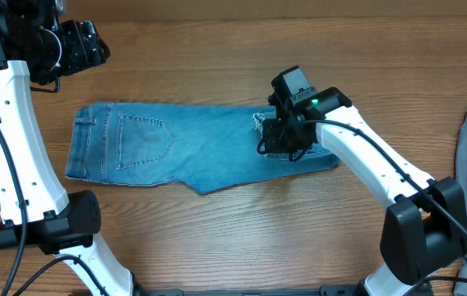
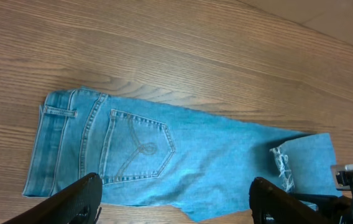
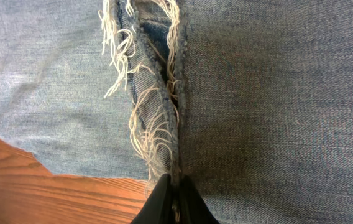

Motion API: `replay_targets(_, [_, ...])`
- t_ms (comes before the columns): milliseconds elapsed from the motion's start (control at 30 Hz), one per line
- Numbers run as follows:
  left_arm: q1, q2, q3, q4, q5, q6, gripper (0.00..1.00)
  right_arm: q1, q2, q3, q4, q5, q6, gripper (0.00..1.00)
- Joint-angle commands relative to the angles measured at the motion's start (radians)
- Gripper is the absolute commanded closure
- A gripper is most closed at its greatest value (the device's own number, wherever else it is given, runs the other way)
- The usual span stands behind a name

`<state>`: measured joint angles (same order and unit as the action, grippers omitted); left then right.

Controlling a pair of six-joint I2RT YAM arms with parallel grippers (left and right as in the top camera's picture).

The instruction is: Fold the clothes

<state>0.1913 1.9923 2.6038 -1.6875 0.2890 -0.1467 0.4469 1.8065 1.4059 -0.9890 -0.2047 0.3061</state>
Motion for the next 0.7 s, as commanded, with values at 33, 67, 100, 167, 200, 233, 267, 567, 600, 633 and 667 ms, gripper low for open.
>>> replay_targets(33, [-0.003, -0.01, 0.002, -0.002, 0.016, 0.012, 0.21, 0.011, 0.001, -0.023, 0.024, -0.061, 0.005, 0.94])
replay_targets(67, [-0.003, -0.01, 0.002, -0.002, 0.015, 0.012, 0.21, 0.015, 0.001, -0.029, 0.035, -0.067, 0.006, 0.94])
replay_targets(100, [-0.003, -0.01, 0.002, -0.002, 0.016, 0.012, 0.21, 0.021, 0.001, -0.035, 0.05, -0.071, 0.01, 0.93])
replay_targets(167, [-0.003, -0.01, 0.002, -0.002, 0.016, 0.012, 0.21, 0.034, 0.001, -0.048, 0.083, -0.07, 0.029, 0.92])
replay_targets(200, [-0.003, -0.01, 0.002, -0.002, 0.016, 0.012, 0.21, 0.04, 0.001, -0.056, 0.101, -0.07, 0.036, 0.92])
replay_targets(233, [-0.003, -0.01, 0.002, -0.002, 0.016, 0.012, 0.21, 0.044, 0.001, -0.061, 0.113, -0.068, 0.04, 0.91])
replay_targets(267, [-0.003, -0.01, 0.002, -0.002, 0.016, 0.012, 0.21, 0.048, 0.003, -0.064, 0.124, -0.066, 0.04, 0.83])
replay_targets(567, [-0.003, -0.01, 0.002, -0.002, 0.015, 0.012, 0.2, -0.023, -0.092, -0.061, 0.13, -0.06, 0.008, 0.49])
replay_targets(600, [-0.003, -0.01, 0.002, -0.002, 0.015, 0.013, 0.2, -0.054, -0.118, -0.056, 0.121, -0.044, 0.008, 0.49])
replay_targets(633, [-0.003, -0.01, 0.002, -0.002, 0.015, 0.013, 0.19, -0.086, -0.138, -0.051, 0.112, -0.033, 0.008, 0.49])
replay_targets(667, [-0.003, -0.01, 0.002, -0.002, 0.015, 0.013, 0.18, -0.123, -0.155, -0.048, 0.103, -0.031, 0.008, 0.48])
